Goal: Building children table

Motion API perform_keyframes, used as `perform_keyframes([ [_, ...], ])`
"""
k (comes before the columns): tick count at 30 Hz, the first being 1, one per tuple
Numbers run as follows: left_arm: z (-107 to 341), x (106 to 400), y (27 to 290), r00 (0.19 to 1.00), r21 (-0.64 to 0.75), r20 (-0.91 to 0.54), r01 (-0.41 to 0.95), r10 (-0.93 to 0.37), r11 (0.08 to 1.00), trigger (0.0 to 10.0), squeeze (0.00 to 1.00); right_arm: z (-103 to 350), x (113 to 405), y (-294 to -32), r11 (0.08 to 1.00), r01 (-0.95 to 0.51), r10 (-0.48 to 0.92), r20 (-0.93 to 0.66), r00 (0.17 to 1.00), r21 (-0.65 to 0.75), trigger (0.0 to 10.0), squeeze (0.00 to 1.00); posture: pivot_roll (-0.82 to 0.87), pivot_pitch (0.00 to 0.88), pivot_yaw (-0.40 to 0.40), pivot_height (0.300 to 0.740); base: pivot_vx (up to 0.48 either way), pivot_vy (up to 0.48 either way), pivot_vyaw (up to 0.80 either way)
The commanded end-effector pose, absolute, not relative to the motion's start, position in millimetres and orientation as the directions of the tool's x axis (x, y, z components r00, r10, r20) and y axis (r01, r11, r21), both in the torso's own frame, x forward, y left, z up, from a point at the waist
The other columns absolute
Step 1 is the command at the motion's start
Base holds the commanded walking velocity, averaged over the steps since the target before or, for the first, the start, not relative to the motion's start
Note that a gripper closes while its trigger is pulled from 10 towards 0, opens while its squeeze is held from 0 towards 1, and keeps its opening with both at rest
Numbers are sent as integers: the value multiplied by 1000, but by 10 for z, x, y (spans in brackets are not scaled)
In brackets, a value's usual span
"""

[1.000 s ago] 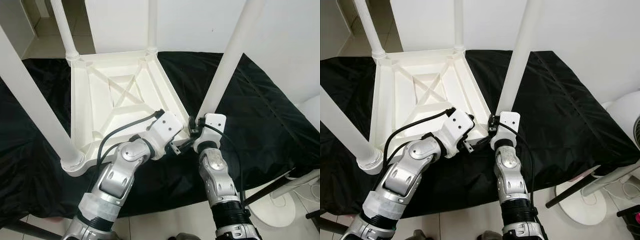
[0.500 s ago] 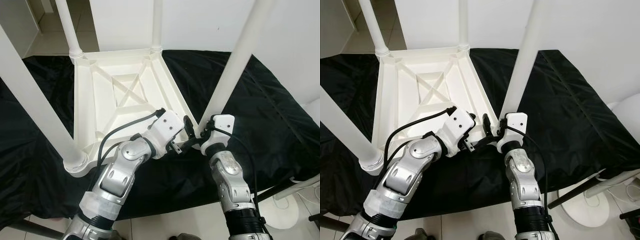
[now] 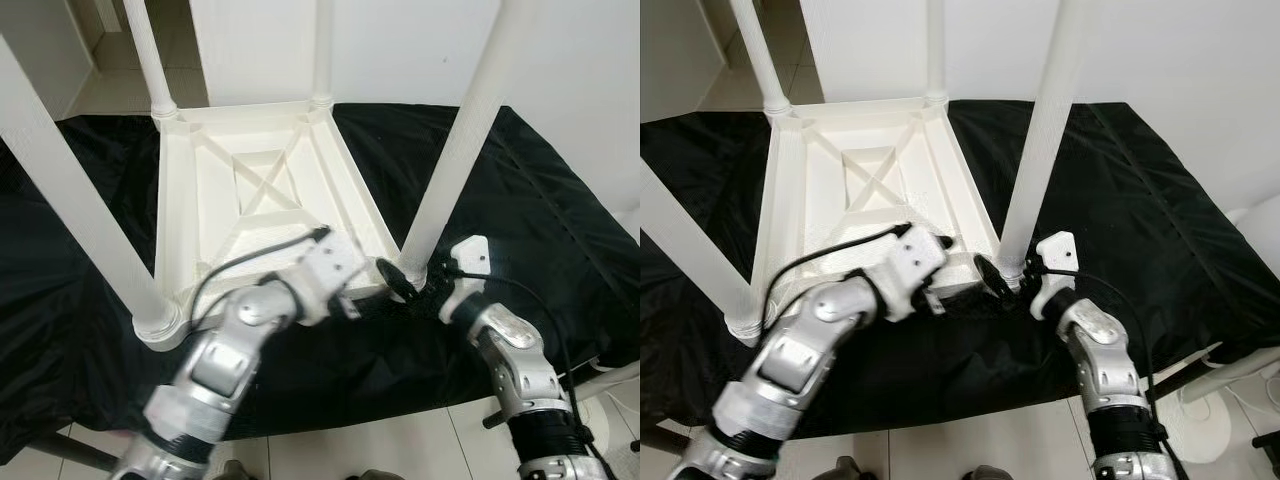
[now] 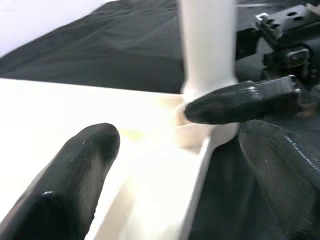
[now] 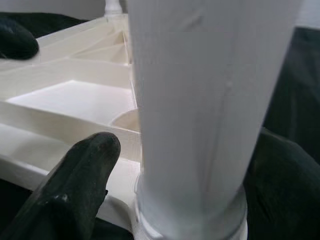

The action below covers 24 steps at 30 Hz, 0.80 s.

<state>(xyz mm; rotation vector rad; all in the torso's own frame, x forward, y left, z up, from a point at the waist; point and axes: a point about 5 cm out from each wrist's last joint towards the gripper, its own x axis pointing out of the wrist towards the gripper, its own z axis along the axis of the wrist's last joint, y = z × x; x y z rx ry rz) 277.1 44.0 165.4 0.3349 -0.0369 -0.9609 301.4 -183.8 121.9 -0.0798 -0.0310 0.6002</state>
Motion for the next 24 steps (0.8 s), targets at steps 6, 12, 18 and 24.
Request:
perform_keyframes([
  [6,1629,2751,411,555,288,-126,813,-822,505,10000,0,1200,3104,-1832,784,-610,613,-12,790,-113,10000,0,-78,0,31,740,0,0,0],
  [12,1618,2749,400,535,289,-141,827,-833,482,10000,0,1238,3212,-1830,768,-627,631,-15,776,-133,9412,0,-79,0,37,740,0,0,0],
  [18,1580,2733,415,533,289,-156,830,-832,478,10000,0,1228,3225,-1869,749,-645,649,-29,760,-152,0,0,-73,0,29,740,0,0,0],
  [24,1569,2718,421,544,285,-155,824,-824,491,10000,0,1165,3189,-1897,742,-655,657,-41,753,-144,0,0,-71,0,9,740,0,0,0],
])
